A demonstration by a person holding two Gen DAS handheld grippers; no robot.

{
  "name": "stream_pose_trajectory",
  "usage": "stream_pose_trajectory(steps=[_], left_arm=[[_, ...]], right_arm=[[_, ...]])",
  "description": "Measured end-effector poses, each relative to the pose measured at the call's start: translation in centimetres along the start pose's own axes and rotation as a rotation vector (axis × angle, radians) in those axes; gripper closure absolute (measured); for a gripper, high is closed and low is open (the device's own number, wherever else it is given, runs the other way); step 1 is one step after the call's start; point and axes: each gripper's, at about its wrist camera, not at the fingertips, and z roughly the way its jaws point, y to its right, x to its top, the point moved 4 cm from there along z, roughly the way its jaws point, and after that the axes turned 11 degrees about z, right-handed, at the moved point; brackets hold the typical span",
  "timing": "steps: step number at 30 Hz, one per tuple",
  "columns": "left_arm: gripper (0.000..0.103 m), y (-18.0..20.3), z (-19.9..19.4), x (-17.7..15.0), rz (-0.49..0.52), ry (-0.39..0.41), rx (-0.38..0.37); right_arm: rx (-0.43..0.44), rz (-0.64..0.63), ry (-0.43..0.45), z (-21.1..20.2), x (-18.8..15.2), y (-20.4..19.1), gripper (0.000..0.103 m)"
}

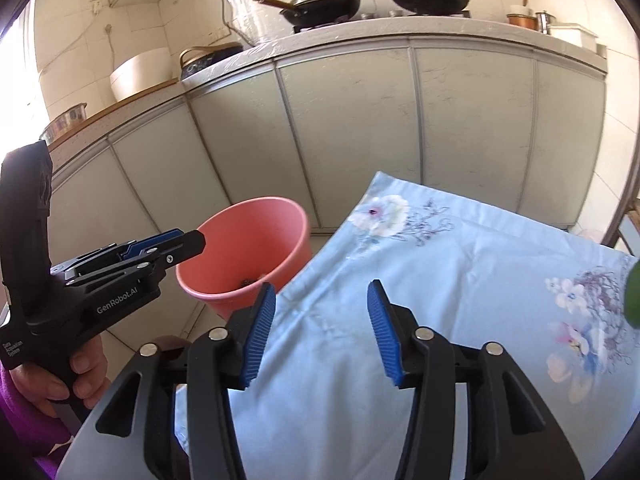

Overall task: Collect trash
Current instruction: 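Move both open grippers back from the pink bin toward the cloth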

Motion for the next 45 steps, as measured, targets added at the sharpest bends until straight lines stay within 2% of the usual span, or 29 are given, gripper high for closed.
stream_pose_trajectory(steps=[6,13,21,29,40,45], left_arm=[[0.075,3.6,0.5,0.6,0.030,-0.027,-0.028],[0.075,7.5,0.9,1.0,0.092,-0.023,-0.036],[0.075,9.3,0.6,1.2,0.086,-0.017,-0.029],[0.075,8.0,-0.7,1.0,0.048,0.004,0.017],[0.075,3.2,-3.0,-0.2,-0.050,0.015,0.131],[0.075,1.5,-4.0,-0.9,-0.090,0.018,0.165]], right_arm=[[-0.071,0.035,0.043,-2.2,-0.5,2.8,0.053],[-0.144,0.087,0.063,-3.5,-1.2,6.1,0.053],[-0.195,0.058,0.089,-4.6,-1.5,6.9,0.053],[-0.170,-0.011,0.089,-4.2,-1.1,4.9,0.053],[-0.099,-0.163,0.102,-2.5,1.3,-1.8,0.053],[-0.070,-0.185,0.092,-1.7,1.3,-4.3,0.053]])
